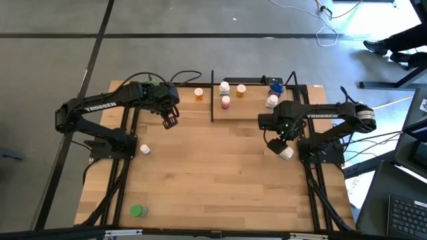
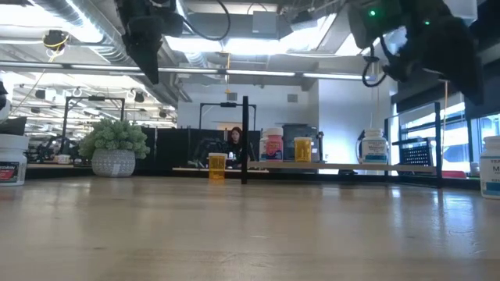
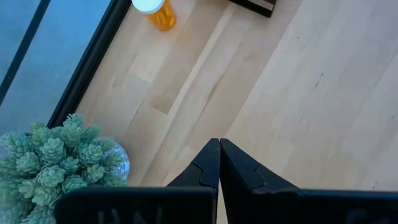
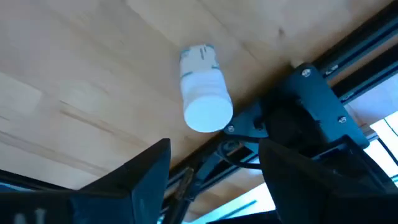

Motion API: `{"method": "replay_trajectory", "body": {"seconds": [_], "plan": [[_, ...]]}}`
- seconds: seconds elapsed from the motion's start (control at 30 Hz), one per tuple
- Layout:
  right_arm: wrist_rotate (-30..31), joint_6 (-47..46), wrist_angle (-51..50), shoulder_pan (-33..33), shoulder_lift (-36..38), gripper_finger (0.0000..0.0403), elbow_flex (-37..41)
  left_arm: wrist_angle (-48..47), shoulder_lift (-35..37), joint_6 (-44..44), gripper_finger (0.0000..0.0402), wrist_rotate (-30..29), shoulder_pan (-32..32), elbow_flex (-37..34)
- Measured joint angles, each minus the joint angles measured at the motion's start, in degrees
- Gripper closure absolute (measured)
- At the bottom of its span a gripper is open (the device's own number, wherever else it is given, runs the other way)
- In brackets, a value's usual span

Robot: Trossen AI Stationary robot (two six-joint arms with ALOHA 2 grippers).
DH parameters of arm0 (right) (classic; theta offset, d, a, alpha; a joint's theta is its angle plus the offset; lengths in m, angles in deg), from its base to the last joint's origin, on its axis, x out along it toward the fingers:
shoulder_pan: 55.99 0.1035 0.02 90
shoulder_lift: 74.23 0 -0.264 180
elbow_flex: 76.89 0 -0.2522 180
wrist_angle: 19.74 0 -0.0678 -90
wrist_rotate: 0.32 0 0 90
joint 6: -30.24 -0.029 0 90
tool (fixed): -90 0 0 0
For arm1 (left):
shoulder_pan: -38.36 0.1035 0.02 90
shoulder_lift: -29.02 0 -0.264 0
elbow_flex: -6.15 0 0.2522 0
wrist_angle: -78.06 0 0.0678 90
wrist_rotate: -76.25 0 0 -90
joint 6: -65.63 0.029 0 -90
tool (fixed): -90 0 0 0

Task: Pick and place medicine bottles onto shelf by color
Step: Put the white medicine bottle on the shelf

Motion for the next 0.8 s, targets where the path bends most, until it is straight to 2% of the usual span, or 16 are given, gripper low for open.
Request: {"method": "replay_trajectory", "body": {"seconds": [0.3,0.6,0.8], "plan": [[-0.93,3.61,1.05,2.0,0.52,0.0159,5.52,0.09,0.0,-0.02,0.0401,-0.01,0.01,0.0],[-1.01,5.78,7.68,3.15,0.73,0.0159,11.09,0.09,-0.01,0.0,0.0401,-0.01,0.02,0.0],[-1.09,5.78,8.23,3.15,0.73,0.0159,13.08,0.11,0.0,0.0,0.0401,-0.01,0.01,0.0]]}}
